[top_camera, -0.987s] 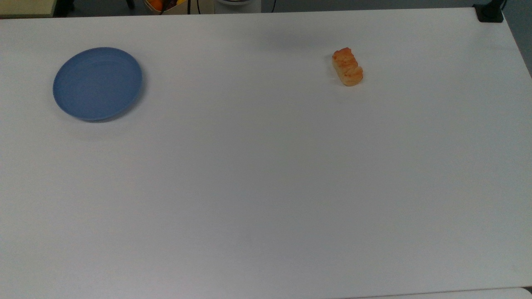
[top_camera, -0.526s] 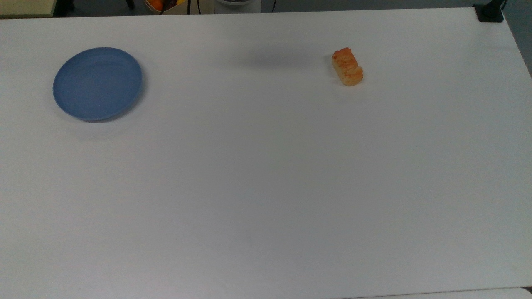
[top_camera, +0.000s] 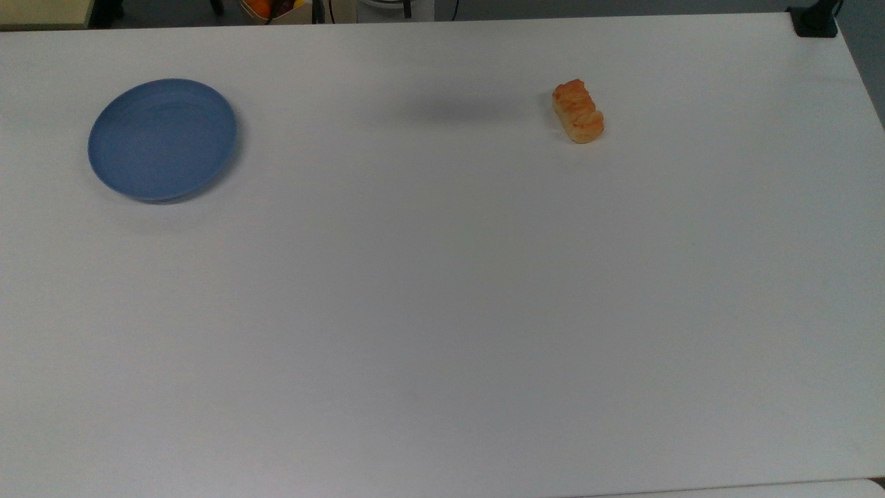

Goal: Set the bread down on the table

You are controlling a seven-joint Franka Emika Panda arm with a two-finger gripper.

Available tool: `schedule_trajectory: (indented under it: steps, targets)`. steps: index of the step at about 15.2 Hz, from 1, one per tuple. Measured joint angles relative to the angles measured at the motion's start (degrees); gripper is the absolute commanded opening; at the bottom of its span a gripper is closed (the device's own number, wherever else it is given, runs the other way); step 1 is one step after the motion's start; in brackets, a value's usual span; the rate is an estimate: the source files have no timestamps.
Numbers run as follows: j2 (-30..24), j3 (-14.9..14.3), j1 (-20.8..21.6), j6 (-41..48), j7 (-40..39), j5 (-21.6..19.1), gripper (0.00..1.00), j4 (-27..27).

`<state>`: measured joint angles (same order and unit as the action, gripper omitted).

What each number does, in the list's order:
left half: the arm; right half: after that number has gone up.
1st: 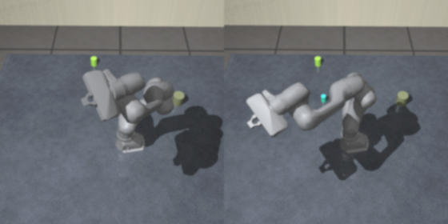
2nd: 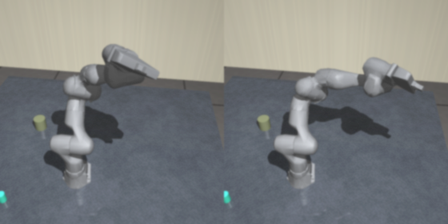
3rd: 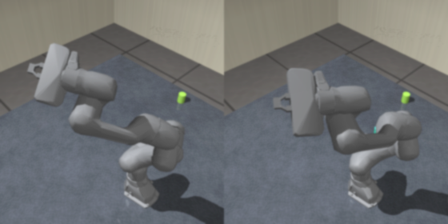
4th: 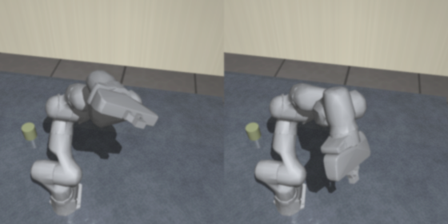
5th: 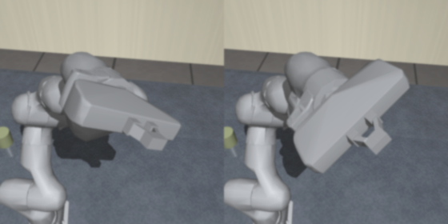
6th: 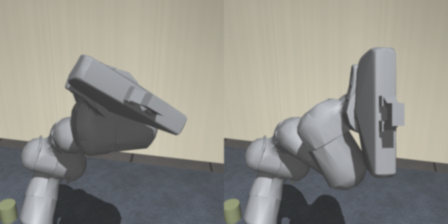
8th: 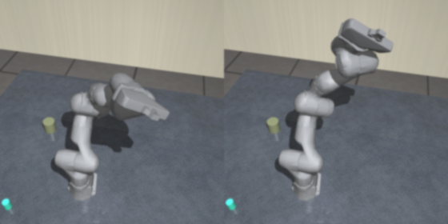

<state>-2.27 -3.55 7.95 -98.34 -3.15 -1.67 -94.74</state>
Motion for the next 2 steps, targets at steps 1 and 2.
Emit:
schedule_trajectory:
  steps: [1, 2]
  targets:
    - [-0.02, 0.05, 0.00, 0.01, 0.00, 0.00, 1.00, 0.00]
    - [-0.02, 0.15, 0.01, 0.01, 0.00, -0.01, 1.00, 0.00]
